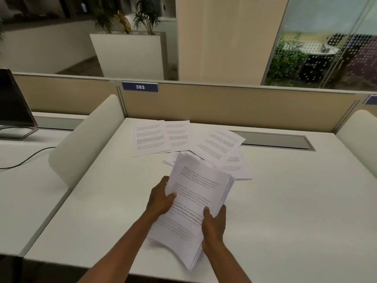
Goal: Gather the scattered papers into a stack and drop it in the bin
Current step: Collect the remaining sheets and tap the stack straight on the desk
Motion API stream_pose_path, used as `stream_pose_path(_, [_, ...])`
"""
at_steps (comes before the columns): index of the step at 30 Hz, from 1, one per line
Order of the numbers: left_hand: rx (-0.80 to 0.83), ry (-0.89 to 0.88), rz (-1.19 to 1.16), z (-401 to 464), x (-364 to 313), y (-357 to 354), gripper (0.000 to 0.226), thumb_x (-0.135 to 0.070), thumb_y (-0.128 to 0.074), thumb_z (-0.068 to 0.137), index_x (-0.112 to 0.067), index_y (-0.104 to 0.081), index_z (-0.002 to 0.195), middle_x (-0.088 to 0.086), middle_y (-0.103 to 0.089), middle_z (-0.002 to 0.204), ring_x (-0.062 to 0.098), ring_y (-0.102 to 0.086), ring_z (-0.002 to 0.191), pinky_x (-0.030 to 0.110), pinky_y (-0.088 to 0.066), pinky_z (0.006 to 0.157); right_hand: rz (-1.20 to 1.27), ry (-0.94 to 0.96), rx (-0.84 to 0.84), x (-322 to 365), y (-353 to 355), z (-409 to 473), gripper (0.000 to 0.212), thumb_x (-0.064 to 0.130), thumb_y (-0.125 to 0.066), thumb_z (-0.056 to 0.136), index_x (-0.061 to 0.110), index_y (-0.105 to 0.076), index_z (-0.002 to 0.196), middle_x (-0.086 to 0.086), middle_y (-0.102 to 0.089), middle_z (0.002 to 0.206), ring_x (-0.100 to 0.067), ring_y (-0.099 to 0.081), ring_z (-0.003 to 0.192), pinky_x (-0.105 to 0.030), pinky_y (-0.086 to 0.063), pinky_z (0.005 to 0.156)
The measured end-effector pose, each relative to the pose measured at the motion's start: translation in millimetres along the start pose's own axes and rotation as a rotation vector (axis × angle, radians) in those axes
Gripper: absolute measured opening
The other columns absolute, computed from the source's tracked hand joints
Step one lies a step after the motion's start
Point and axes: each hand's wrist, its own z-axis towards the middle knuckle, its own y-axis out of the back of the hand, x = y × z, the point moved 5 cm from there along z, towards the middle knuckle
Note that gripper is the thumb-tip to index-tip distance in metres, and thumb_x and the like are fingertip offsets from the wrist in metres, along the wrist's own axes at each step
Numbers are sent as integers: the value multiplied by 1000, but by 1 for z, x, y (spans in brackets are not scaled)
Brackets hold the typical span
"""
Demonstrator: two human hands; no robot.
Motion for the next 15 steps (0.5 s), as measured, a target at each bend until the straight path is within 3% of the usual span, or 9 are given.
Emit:
stream_pose_path(2, [-120, -84, -107, -1, -14, 15, 37, -18, -66, 95, -32, -47, 124, -6, -67, 113, 17, -70, 99, 19, -56, 70, -36, 191, 33, 33, -10, 2, 51, 15, -58, 101, 32, -38, 146, 2, -59, 138, -24, -60, 124, -39, -55, 100])
stream_pose_path(3, [-172, -122, -173, -2, -18, 24, 42, -17, -68, 95, -36, -44, 125, -11, -67, 111, 13, -71, 97, 15, -56, 67, -38, 273, 71, 49, -16, 1, 49, 15, -59, 100, 39, -39, 138, 10, -62, 127, -17, -64, 114, -28, -60, 85])
stream_pose_path(5, [-238, -185, -321, -3, -23, 40, 59, -16, -72, 93, -44, -37, 131, -19, -65, 112, 7, -72, 96, 16, -60, 65, -12, 388, 143, 74, -27, 1, 51, 19, -63, 97, 44, -39, 134, 22, -64, 115, -5, -67, 102, -18, -60, 71])
stream_pose_path(8, [-258, -234, -454, -7, -18, 56, 78, -20, -79, 84, -46, -30, 139, -26, -64, 119, -1, -67, 107, 17, -61, 76, -39, 497, 166, 82, -35, 5, 48, 36, -69, 87, 35, -52, 132, 18, -68, 113, -8, -68, 102, -24, -60, 75])
stream_pose_path(11, [-234, -226, -420, -3, -2, 63, 63, -36, -79, 76, -58, -47, 125, -26, -66, 117, 1, -65, 110, 25, -60, 88, -94, 551, 130, 72, -35, 15, 49, 51, -74, 73, 34, -63, 118, 8, -72, 108, -15, -69, 101, -26, -59, 80])
stream_pose_path(13, [-176, -235, -436, 3, 6, 58, 52, -42, -78, 75, -58, -55, 120, -18, -70, 117, 9, -68, 110, 33, -62, 87, -51, 532, 137, 68, -40, 24, 52, 46, -76, 73, 29, -65, 121, 7, -75, 109, -14, -70, 103, -31, -60, 83])
stream_pose_path(15, [-149, -235, -470, 6, 4, 50, 50, -39, -78, 78, -55, -57, 120, -15, -71, 116, 10, -70, 107, 33, -63, 82, -11, 510, 136, 64, -48, 28, 41, 34, -75, 78, 32, -68, 118, 5, -76, 107, -17, -72, 100, -35, -61, 80])
